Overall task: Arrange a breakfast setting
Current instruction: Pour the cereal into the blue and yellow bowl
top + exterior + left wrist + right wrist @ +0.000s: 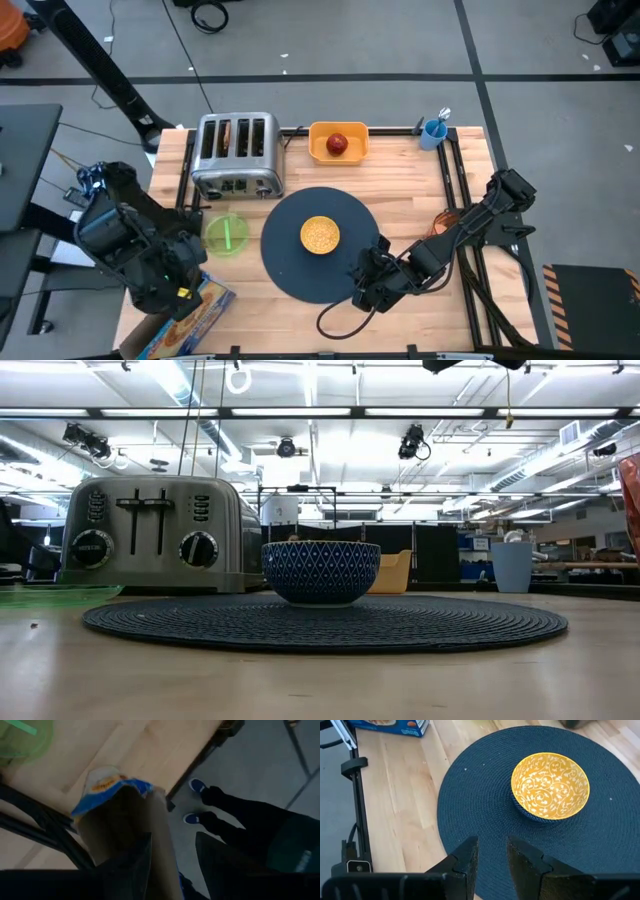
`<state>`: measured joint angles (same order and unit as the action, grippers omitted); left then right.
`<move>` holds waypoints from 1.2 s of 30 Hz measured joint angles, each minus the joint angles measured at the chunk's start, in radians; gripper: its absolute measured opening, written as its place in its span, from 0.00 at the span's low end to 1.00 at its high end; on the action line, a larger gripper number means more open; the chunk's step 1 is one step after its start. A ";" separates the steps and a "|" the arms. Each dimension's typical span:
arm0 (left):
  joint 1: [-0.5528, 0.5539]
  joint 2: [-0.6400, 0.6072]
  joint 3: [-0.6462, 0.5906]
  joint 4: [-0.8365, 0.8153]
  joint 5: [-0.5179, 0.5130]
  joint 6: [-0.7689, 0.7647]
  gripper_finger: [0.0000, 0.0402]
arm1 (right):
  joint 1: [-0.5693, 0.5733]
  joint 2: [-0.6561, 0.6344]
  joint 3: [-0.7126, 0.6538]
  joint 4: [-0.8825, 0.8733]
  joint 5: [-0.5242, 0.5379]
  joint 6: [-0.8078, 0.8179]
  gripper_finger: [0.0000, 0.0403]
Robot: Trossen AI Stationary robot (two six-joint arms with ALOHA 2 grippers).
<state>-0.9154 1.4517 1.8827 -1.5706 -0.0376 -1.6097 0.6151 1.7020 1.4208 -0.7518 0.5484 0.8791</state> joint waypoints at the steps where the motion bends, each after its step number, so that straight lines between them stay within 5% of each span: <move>1: -0.001 0.003 -0.017 -0.001 0.001 0.003 0.40 | 0.000 0.000 0.000 -0.001 0.000 0.000 0.27; 10: -0.003 0.014 -0.128 0.044 0.068 -0.001 0.37 | -0.002 0.000 0.000 -0.004 0.001 -0.063 0.27; 17: 0.007 0.014 -0.172 0.076 0.162 0.000 0.24 | -0.023 0.000 0.000 0.112 -0.201 -0.396 0.27; 22: 0.021 0.014 -0.168 0.108 0.118 0.049 0.03 | -0.035 0.000 0.000 0.213 -0.195 -0.517 0.27; 31: 0.101 0.015 -0.167 0.264 0.064 0.304 0.01 | -0.020 -0.119 0.055 0.213 -0.147 -0.563 0.33; 36: 0.170 0.015 -0.167 0.296 -0.046 0.475 0.01 | 0.026 -0.199 0.053 0.026 -0.088 -0.400 0.44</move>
<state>-0.7457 1.4666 1.7161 -1.2750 -0.0836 -1.1349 0.6409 1.5033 1.4738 -0.7260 0.4607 0.4788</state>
